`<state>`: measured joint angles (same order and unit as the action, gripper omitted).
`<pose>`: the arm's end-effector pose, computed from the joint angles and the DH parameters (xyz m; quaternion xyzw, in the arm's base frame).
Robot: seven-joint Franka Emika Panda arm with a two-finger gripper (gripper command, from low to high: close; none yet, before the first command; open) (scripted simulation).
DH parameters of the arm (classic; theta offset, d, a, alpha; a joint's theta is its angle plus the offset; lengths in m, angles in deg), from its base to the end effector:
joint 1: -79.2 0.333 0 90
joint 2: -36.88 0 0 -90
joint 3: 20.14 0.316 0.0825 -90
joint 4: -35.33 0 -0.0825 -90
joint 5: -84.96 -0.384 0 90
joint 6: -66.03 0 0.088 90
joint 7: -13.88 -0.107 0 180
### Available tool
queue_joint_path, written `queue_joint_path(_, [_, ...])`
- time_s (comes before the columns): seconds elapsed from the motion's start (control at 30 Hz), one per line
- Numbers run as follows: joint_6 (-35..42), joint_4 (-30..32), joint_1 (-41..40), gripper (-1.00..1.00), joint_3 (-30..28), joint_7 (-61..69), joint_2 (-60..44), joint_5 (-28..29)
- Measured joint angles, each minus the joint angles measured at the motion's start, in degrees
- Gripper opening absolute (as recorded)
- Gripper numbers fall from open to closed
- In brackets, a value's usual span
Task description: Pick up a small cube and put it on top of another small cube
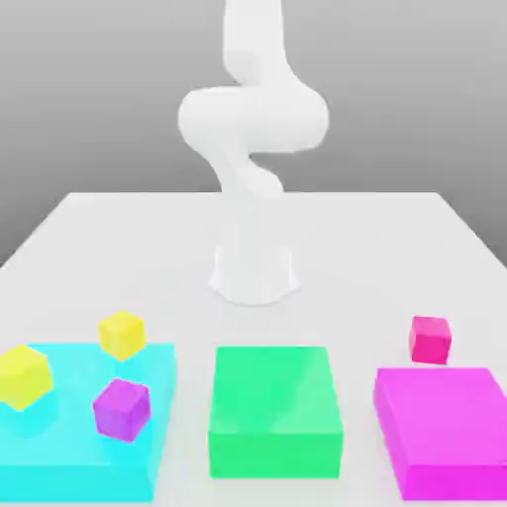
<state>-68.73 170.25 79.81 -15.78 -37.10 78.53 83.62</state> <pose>0.3750 0.0424 0.6616 -0.8591 0.3700 -0.3198 0.1513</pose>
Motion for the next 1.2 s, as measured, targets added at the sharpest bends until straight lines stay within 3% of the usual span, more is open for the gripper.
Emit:
queue_joint_path(0.47, [-17.91, 18.39, 5.59, 0.00, 26.64, -33.13, -24.87, -4.65])
queue_joint_path(0.73, [-27.97, 28.16, 10.46, 0.00, 38.42, -55.45, -39.85, -0.65])
queue_joint_path(0.87, [-31.67, 27.73, 13.03, 0.00, 33.46, -66.29, -46.12, 12.29])
queue_joint_path(1.13, [-38.31, 24.69, 29.64, 0.00, 11.40, -83.32, -56.62, 35.04])
queue_joint_path(1.17, [-38.99, 24.44, 31.36, -1.00, 9.31, -84.48, -57.51, 36.58])
queue_joint_path(1.2, [-38.99, 24.44, 31.36, -1.00, 9.31, -84.48, -57.51, 36.58])
